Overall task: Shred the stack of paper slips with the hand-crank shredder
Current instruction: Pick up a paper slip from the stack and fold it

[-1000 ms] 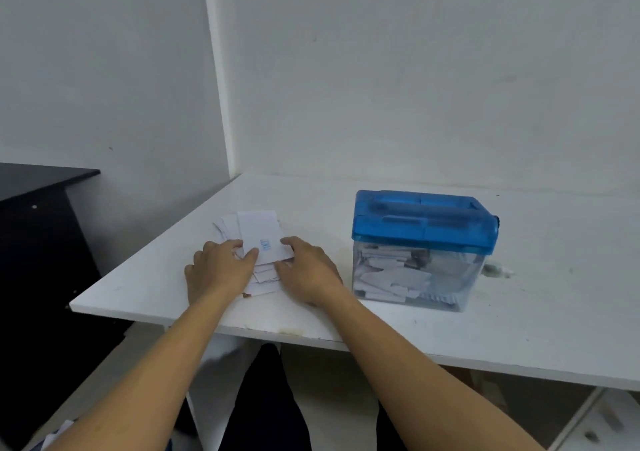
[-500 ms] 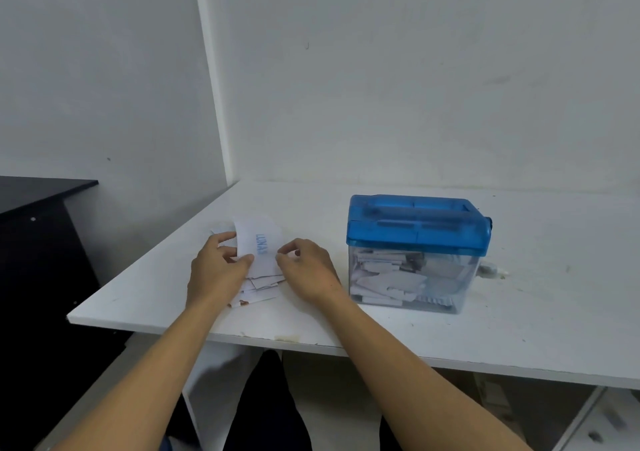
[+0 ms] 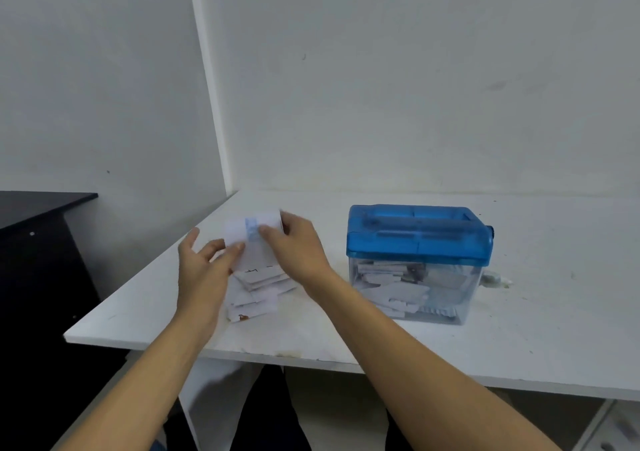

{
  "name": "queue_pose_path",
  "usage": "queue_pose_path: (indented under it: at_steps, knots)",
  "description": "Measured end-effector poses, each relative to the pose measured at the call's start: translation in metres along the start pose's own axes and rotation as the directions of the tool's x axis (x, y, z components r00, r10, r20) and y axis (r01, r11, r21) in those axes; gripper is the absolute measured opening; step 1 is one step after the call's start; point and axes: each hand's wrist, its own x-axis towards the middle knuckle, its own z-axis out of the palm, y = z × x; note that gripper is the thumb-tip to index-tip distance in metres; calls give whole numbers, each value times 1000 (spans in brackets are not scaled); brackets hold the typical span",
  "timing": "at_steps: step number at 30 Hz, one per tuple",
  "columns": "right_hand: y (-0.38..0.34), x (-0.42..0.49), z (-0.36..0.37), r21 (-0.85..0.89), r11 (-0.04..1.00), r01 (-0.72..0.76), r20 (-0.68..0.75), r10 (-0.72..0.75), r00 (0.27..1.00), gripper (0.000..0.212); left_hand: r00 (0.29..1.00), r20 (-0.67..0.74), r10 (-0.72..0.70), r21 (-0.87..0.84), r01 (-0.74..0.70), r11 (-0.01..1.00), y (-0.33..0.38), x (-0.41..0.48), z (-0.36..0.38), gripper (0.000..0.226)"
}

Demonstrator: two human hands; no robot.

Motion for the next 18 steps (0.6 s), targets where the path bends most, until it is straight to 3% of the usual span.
queue_pose_path:
  at_steps: [2, 6, 11, 18]
  knots:
    - [-21, 1, -1, 29, 998, 63, -3, -63, 998, 20, 995, -13, -95, -228, 89, 970, 19, -1, 11, 63]
    - [-57, 6, -25, 43, 990, 132, -65, -129, 989, 17, 981, 186, -55, -296, 109, 949, 61, -10, 42, 26]
    - [-90, 9, -84, -12, 992, 126, -73, -126, 989, 17, 965, 251, 71, -170, -28, 985, 98, -14, 80, 21]
    - [-95, -3, -181, -232, 971, 62, -70, -80, 994, 22, 905, 399, 147, 4, -162, 987, 106, -20, 156, 35]
